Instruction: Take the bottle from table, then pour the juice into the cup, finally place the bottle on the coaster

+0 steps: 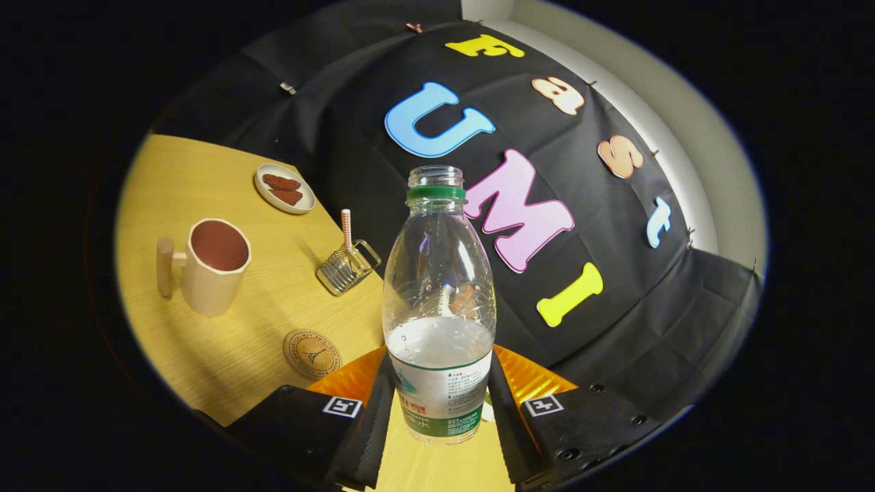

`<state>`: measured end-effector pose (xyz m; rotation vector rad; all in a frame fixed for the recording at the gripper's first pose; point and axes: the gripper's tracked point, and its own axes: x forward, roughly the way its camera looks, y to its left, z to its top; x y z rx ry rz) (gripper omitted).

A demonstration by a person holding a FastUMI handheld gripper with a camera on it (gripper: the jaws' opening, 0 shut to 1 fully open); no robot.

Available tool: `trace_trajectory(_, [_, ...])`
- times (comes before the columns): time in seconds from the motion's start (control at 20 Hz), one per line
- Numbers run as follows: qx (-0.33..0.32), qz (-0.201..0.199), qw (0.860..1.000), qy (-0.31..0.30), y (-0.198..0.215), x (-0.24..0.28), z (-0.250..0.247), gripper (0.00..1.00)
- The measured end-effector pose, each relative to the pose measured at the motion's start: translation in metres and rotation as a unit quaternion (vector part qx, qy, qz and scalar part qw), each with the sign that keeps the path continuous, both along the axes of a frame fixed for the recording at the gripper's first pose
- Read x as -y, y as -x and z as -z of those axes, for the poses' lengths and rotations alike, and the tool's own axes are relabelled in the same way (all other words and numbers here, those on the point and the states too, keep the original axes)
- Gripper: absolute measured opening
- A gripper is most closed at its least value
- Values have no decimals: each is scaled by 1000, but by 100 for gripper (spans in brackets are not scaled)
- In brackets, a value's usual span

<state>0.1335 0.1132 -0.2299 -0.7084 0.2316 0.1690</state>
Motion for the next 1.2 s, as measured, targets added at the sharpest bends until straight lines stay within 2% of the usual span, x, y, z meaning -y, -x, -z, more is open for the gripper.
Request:
trace_trajectory(0.2, [-4,-48,997,68,5,-24,9,70])
trace_trajectory(0.35, [-18,-69,992,101,8,-39,22,70])
trace_trajectory(0.9, [-34,-106,970,218,2,-51,49,70])
trace_trajectory(1.2, [-26,-123,959,255,0,-58,50,70])
